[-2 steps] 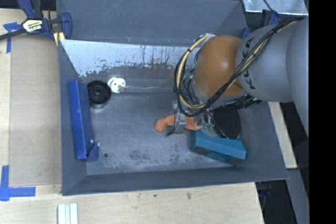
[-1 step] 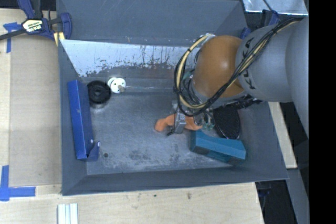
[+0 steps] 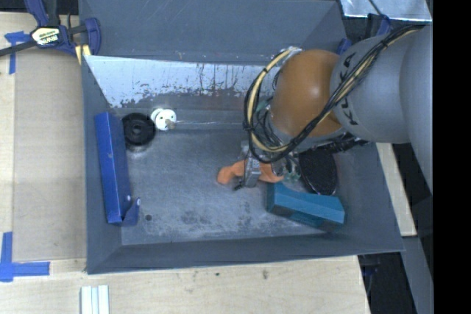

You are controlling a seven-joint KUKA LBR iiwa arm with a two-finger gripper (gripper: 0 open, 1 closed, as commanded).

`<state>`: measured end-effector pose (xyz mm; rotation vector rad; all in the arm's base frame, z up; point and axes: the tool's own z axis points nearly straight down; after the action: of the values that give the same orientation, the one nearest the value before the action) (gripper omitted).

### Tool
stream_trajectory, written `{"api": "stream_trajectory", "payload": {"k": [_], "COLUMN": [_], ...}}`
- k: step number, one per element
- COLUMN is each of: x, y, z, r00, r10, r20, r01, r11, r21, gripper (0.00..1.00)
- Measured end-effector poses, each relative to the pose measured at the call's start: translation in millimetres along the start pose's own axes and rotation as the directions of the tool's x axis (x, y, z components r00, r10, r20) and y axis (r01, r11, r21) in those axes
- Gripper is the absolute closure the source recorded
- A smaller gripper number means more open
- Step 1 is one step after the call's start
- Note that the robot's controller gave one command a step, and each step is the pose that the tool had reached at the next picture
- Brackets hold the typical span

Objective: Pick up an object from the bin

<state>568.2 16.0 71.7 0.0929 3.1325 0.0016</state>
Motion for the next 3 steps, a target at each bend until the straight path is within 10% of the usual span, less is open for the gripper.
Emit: {"api": "stream_trajectory", "payload": {"k": [3], "x": [0.0], "y": [0.0], "z": [0.0], "r00": [1.000], "r10": [0.000], "r20": [0.000], "r01": [0.000], "r11": [1.000], "r21": [0.000], "gripper": [1.00]}}
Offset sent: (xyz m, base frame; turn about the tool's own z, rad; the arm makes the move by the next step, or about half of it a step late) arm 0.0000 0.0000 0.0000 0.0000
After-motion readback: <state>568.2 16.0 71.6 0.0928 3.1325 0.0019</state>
